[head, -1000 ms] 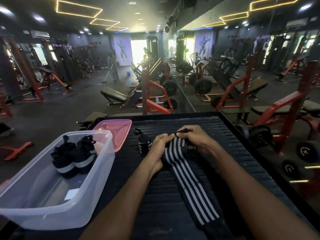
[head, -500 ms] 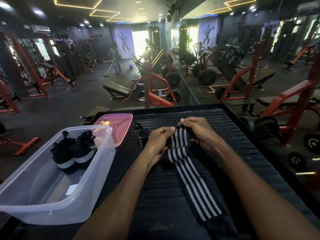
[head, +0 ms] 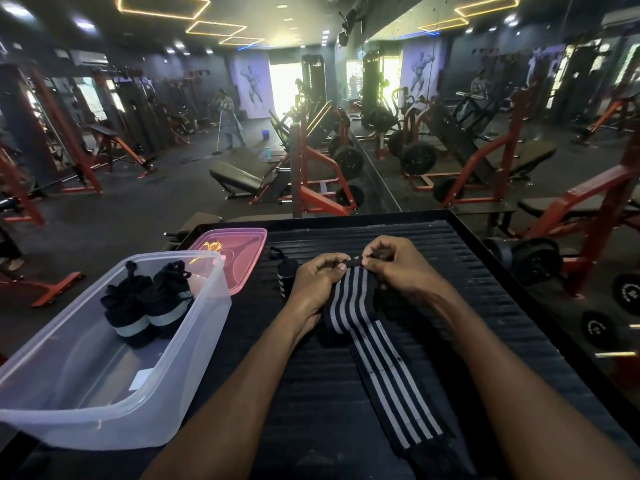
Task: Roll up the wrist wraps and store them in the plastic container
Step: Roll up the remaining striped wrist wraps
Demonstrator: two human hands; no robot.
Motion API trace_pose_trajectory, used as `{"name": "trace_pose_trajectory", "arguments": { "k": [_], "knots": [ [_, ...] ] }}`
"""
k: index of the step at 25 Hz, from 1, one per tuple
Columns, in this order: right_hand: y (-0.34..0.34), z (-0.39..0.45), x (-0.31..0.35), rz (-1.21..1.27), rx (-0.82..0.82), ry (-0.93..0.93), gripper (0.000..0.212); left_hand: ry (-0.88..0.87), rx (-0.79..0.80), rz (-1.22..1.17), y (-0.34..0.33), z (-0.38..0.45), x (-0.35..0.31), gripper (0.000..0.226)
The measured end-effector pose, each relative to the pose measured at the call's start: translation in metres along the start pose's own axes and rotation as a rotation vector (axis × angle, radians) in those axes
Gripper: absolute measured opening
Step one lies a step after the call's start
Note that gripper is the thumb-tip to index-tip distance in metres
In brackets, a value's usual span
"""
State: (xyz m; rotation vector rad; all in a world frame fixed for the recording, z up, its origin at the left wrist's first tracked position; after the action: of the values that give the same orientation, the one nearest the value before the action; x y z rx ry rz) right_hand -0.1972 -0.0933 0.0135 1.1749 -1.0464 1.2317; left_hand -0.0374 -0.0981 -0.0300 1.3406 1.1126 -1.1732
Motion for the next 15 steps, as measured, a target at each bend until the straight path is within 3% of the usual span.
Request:
{"name": "trace_pose_trajectory", "arguments": {
  "k": [5, 9, 15],
  "knots": [
    [-0.006, 0.0, 0.006, 0.02, 0.042, 0.091, 0.005, -0.074, 0.006, -0.017, 0.003, -0.002, -0.006, 0.012],
    [-0.007, 0.002, -0.003, 0.136, 0.045, 0.02, 0.002, -0.087, -0.066, -0.002, 0.009, -0.001, -0.007, 0.012],
    [0.024, 0.006, -0.006, 0.171, -0.205, 0.014, 0.016, -0.088, -0.147, -0.043, 0.019, 0.001, -0.006, 0.011]
  ]
}}
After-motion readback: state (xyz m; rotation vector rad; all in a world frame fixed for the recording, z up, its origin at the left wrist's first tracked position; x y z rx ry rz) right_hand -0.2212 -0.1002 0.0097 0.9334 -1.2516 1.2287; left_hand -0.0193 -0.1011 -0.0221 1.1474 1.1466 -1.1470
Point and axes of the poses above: each hand's wrist, its own z-axis towards the middle knuckle, its own y-axis out of the back of the hand, x = y × z, the point moved 10 cm from there along z, towards the middle knuckle, and after that the axes turned 15 degrees about z, right-handed, at the moved point
